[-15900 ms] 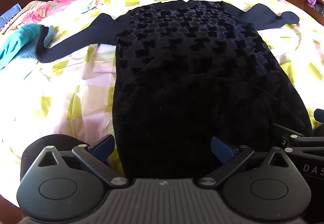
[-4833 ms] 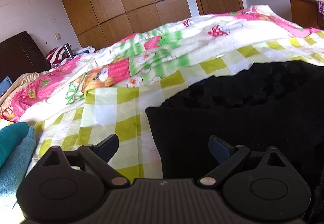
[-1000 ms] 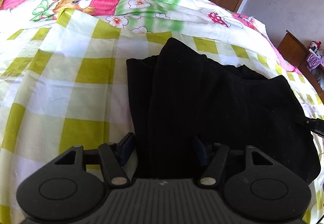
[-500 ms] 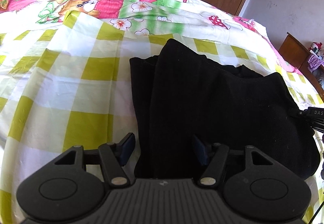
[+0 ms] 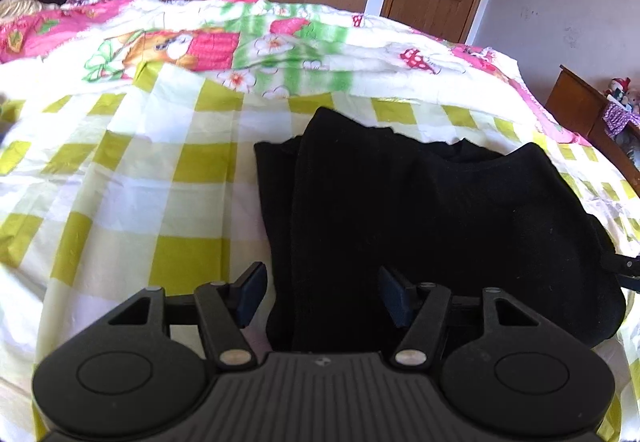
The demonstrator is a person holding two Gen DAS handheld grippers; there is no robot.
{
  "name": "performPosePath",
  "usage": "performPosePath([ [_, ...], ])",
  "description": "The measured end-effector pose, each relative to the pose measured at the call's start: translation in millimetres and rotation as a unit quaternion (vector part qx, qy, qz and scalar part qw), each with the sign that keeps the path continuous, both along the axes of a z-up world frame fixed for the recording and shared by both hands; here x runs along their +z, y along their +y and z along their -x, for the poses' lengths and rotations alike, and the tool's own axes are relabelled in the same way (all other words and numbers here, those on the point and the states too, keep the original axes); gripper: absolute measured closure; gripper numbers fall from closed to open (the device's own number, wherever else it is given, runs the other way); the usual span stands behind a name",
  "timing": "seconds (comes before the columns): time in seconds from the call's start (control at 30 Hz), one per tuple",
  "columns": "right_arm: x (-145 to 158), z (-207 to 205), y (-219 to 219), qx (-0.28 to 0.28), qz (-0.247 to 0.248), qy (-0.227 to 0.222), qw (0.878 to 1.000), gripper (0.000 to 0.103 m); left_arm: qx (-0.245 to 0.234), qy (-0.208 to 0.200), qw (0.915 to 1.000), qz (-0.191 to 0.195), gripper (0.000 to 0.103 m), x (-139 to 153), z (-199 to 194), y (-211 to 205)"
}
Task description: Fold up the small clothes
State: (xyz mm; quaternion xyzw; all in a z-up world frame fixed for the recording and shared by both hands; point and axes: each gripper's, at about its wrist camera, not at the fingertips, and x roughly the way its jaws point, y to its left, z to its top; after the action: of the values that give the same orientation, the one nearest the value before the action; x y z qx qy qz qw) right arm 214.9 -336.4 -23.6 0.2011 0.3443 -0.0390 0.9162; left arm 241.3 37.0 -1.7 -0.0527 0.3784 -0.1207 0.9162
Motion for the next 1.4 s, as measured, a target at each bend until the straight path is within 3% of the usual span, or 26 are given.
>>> performPosePath([
  [0.13, -19.4, -1.6, -9.7, 0.003, -0.067, 0.014, 0.998, 0.031, -0.032, -0.025, 0.9989, -0.022, 0.029, 6.4, 0.7, -27.8],
  [0.3, -30.2, -5.4, -18.8, 0.017, -0.138, 0.005, 0.99, 0.03, -0.046, -0.002, 0.9972, -0.058, 0.029, -17.2, -7.8, -43.7],
  [0.57, -35.0, -19.2, -11.2, 0.037, -0.157, -0.001, 0.987, 0.03, -0.032, -0.032, 0.9973, -0.058, 0.029, -10.0, -4.0, -38.8],
  [0.6, -36.5, -21.3, -9.4, 0.032, -0.163, -0.004, 0.986, 0.032, -0.027, -0.037, 0.9972, -0.059, 0.029, -9.7, -5.7, -38.5],
  [0.67, -37.4, -22.9, -3.2, 0.026, -0.155, -0.01, 0.988, 0.051, -0.02, -0.033, 0.9955, -0.087, 0.028, -16.9, -10.8, -42.5],
  [0.7, -38.1, -24.5, 1.3, 0.027, -0.146, -0.003, 0.989, 0.068, -0.02, -0.024, 0.995, -0.095, 0.028, -22.4, -12.2, -44.1],
  [0.8, -37.2, -23.0, 5.9, 0.024, -0.146, 0.004, 0.989, 0.073, -0.029, -0.019, 0.9943, -0.101, 0.029, -24.3, -4.8, -46.6],
  [0.97, -29.3, 0.7, 4.1, 0.046, -0.143, 0.017, 0.989, 0.075, -0.056, 0.003, 0.9933, -0.101, 0.031, -23.1, 23.4, -46.3],
  [1.17, -24.9, 64.5, -7.4, 0.043, -0.168, 0.05, 0.984, 0.074, -0.105, 0.03, 0.9888, -0.102, 0.031, -18.5, 84.5, -49.0],
  [1.27, -21.8, 87.9, -7.0, 0.042, -0.15, 0.054, 0.986, 0.073, -0.118, 0.027, 0.9866, -0.109, 0.031, -6.8, 105.7, -53.2],
  [1.4, -24.4, 92.1, -4.2, 0.036, -0.14, 0.049, 0.988, 0.062, -0.099, -0.006, 0.9924, -0.074, 0.031, 17.2, 104.7, -56.1],
])
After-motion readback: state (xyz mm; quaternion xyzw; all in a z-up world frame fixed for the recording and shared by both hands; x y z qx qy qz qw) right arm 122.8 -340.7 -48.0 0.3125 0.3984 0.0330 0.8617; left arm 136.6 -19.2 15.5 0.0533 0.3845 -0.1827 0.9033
